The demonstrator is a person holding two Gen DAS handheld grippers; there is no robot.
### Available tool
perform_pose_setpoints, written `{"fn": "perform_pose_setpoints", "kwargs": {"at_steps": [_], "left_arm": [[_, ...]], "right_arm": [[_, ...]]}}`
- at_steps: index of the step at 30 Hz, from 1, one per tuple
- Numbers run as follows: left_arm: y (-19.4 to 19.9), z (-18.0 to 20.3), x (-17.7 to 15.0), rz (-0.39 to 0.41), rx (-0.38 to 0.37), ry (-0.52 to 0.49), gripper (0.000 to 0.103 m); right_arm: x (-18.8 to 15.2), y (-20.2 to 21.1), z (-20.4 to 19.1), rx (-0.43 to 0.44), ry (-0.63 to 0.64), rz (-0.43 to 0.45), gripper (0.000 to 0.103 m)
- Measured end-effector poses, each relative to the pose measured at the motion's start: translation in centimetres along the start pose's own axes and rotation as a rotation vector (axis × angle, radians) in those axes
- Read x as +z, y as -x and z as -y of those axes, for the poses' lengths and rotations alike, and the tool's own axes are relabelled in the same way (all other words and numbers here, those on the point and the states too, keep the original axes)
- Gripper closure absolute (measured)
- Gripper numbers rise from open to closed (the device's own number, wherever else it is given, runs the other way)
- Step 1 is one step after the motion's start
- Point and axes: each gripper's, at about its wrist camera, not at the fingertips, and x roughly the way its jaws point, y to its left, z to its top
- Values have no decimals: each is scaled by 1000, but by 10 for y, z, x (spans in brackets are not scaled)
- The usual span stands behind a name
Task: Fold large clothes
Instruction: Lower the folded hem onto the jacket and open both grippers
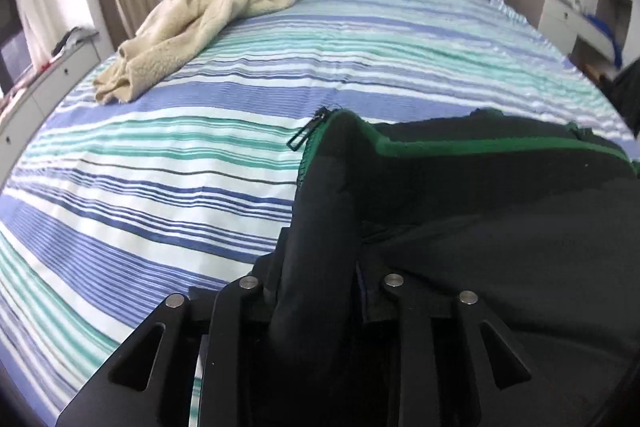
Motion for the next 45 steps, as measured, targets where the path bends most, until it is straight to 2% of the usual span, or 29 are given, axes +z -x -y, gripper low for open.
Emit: {"fn": "perform_pose_setpoints", "kwargs": {"at_steps": [8,23,39,41,43,45], "left_arm": [[-24,-4,4,-21,-51,54,72],[-34,-18,1,-22,-133,128,69],[-36,-20,3,-26,-145,148,64],[-35,-21,3,-28,-130,151,55],[-34,-24,3,-33,-108,171,37],[-33,-29,3,-47,-122,194,30]], "right_arm": [[-12,-12,3,35,-33,29,84],[-14,-19,10,68,-62,46,83],[-15,-20,22,131,-114,55,82],[-15,-20,25,147,-125,57,82],[-16,-19,29,174,-143,59,80],[-16,-18,34,208,-169,64,79]]}}
